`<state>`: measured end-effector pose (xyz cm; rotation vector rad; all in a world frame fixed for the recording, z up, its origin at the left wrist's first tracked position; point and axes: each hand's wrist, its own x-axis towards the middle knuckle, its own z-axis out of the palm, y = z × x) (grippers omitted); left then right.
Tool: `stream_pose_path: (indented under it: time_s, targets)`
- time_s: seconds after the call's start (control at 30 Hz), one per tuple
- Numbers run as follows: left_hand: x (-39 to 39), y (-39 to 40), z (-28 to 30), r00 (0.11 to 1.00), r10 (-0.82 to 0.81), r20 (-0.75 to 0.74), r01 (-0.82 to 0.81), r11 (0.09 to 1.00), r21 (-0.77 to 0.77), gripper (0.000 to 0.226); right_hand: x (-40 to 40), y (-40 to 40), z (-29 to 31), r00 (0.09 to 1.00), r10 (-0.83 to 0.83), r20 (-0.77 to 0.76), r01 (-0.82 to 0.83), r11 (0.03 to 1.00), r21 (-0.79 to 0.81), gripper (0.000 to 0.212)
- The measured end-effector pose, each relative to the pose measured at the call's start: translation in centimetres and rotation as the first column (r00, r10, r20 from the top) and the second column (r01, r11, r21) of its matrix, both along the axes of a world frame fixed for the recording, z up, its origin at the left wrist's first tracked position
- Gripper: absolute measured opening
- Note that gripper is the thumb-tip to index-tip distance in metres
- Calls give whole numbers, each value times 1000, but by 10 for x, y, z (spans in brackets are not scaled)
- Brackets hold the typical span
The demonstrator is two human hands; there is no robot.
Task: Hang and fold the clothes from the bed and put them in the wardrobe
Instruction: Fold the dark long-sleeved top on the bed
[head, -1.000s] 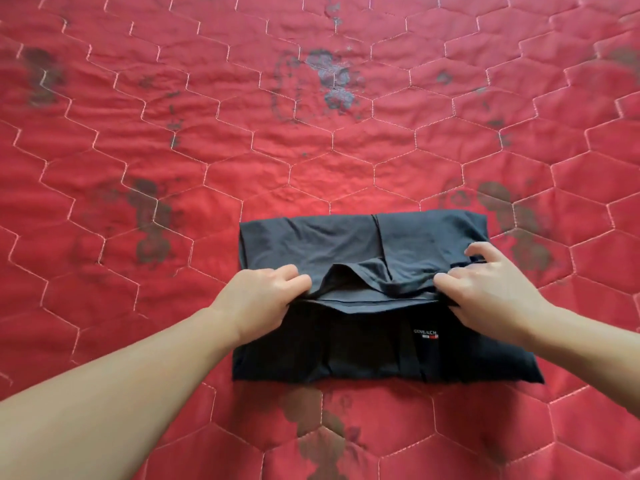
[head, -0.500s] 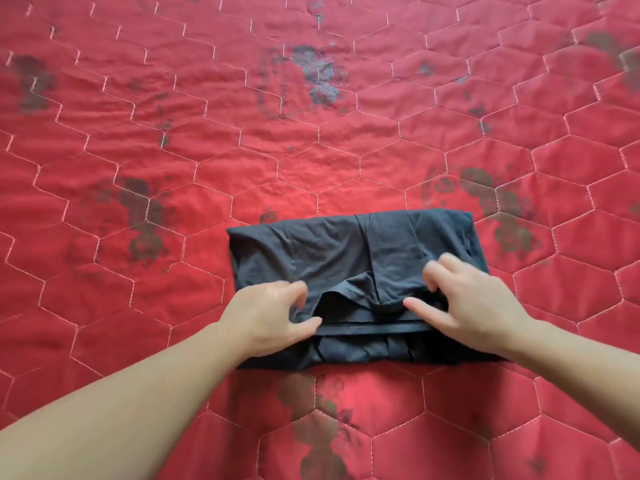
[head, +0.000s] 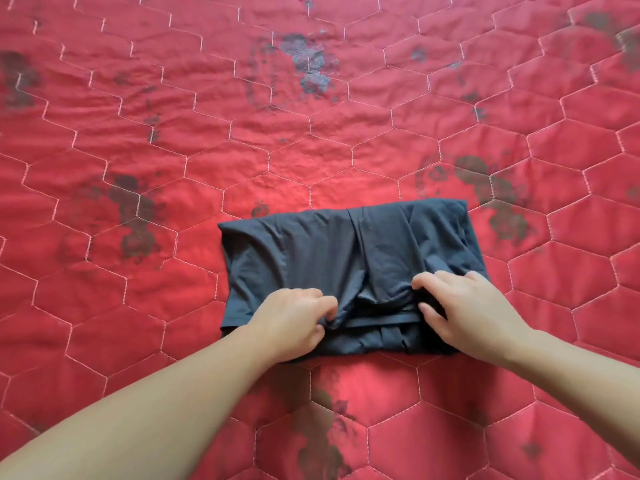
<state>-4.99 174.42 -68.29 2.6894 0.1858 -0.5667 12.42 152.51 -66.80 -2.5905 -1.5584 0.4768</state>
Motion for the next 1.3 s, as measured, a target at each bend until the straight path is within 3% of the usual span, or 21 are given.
stream_pose_path:
  time_s: [0.1, 0.17, 0.23, 0.33, 0.4, 0.47, 0.5, 0.57, 0.63, 0.77, 0.83, 0.93, 1.0, 1.07, 1.1, 1.17, 1.2, 1.27, 1.3]
  targets:
    - [0, 0, -2, 996, 69, 59, -69, 998, 3, 23, -1, -4, -4, 995, -62, 75, 58, 997, 54, 61]
    - [5, -4, -3, 986, 105, 131, -109, 994, 22, 26, -2, 3, -7, 988, -43, 151, 26, 993, 112, 70]
    - [13, -10, -4, 978, 134, 161, -142, 989, 45, 29, -5, 13, -10, 985, -19, 171, 3, 995, 97, 59]
    - [23, -21, -7, 967, 178, 179, -192, 980, 61, 17, -7, 28, -13, 984, -139, 108, 113, 970, 215, 18]
    - [24, -23, -8, 958, 213, 194, -220, 975, 16, 13, -7, 34, -10, 978, -203, 48, 177, 929, 325, 18]
    - [18, -21, -9, 960, 206, 188, -201, 979, -47, 9, -8, 32, -3, 990, -126, 66, 94, 927, 362, 22]
    - [15, -18, -9, 971, 174, 162, -168, 984, -52, 8, -9, 28, -1, 996, -41, 81, 16, 955, 296, 24]
    - [7, -14, -9, 993, 82, 85, -79, 996, -30, 9, -13, 18, -1, 991, 129, 37, -129, 992, -10, 24]
    - [2, -14, -8, 998, 31, 49, -30, 999, -24, 15, -15, 7, -5, 988, 144, -64, -153, 974, -170, 30]
    - [13, -21, -3, 967, 83, 243, -85, 996, -1, 25, -14, 3, -7, 992, -111, -63, 117, 987, 109, 33]
    - [23, -29, -3, 960, 98, 261, -112, 993, 39, 38, -9, 3, -8, 956, -291, -33, 292, 954, 62, 28]
    - [35, -45, -9, 998, 64, 29, -67, 993, 102, 56, -6, -4, -14, 861, -506, 46, 508, 859, -66, 29]
    - [43, -53, -11, 991, 123, -53, -119, 990, 77, 58, -7, -9, -15, 711, -703, 8, 702, 710, -56, 59]
    - [50, -59, -5, 978, 205, 45, -206, 978, 23, 53, -8, -9, -15, 517, -855, -43, 847, 519, -114, 85]
    - [53, -60, -1, 956, 239, 171, -244, 970, 9, 49, -9, -10, -16, 475, -879, -50, 866, 476, -153, 89]
    - [57, -65, 3, 890, 291, 351, -289, 956, -60, 43, -7, -11, -18, 414, -893, -176, 883, 441, -160, 79]
    - [60, -66, 5, 893, 302, 334, -283, 953, -107, 45, -4, -10, -17, 337, -887, -315, 908, 395, -141, 69]
    - [65, -72, 3, 947, 293, 131, -269, 947, -175, 54, 0, -5, -12, 141, -820, -554, 952, 267, -152, 58]
    - [68, -76, 0, 964, 263, 34, -255, 954, -155, 59, 1, -2, -9, 73, -796, -601, 958, 223, -178, 58]
